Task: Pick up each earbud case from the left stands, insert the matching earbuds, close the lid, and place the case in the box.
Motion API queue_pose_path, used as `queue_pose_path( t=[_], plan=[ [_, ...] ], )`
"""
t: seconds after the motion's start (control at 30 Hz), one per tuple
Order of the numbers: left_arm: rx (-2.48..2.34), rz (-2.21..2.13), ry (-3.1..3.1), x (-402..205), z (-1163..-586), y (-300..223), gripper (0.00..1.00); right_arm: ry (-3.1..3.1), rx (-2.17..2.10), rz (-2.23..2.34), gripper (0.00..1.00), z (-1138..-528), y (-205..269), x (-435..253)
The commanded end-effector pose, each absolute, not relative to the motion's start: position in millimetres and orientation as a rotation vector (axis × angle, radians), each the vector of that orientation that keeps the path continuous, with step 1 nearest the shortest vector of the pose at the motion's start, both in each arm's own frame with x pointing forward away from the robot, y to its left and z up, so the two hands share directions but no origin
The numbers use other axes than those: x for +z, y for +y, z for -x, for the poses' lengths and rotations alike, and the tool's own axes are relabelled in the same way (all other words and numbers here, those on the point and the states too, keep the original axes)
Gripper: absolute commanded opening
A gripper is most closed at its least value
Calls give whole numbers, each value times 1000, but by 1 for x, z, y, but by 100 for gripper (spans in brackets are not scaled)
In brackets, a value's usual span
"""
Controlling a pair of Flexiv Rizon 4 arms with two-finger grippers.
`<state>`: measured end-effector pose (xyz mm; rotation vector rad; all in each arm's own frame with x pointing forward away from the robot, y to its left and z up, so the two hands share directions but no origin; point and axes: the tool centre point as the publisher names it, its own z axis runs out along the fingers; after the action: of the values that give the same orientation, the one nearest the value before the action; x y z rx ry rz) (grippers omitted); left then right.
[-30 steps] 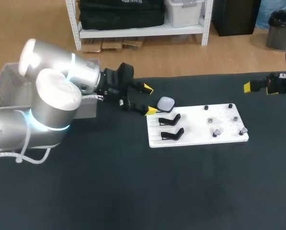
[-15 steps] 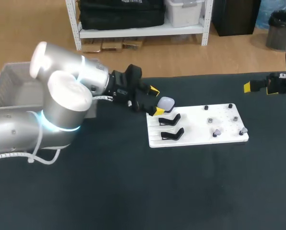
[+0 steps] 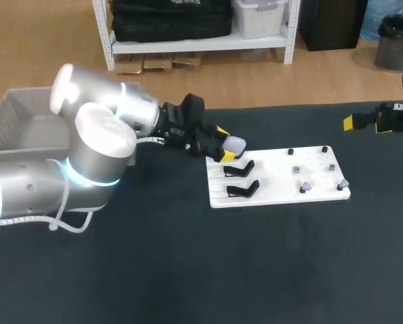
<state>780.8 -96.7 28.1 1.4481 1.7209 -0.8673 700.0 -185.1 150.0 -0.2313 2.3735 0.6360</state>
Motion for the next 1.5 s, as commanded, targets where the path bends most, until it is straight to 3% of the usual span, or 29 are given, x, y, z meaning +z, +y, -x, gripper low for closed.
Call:
queue_pose_path(
  t=[0.03,0.37,0.63,1.0,1.1,1.27,1.5],
  plan=[
    [-879,-1454,1708,24,-785,-100,75,2374,636,231,100,-700,-185,150],
    [-893,-1458,1697,18,-784,-101,69,2374,636,231,100,-700,-185,150],
    [-902,-1456,1696,16,-785,-101,52,2374,636,231,100,-700,-185,150],
    [-914,-1455,1694,15,-784,-101,40,2374,636,231,100,-700,-185,150],
    [-917,-1455,1693,15,-784,-101,30,2374,636,231,100,-700,-185,150],
    [-928,-1461,1685,14,-782,-101,1,2374,636,231,100,-700,-185,150],
    [-930,-1461,1675,17,-782,-99,0,2374,636,231,100,-700,-185,150]
  ],
)
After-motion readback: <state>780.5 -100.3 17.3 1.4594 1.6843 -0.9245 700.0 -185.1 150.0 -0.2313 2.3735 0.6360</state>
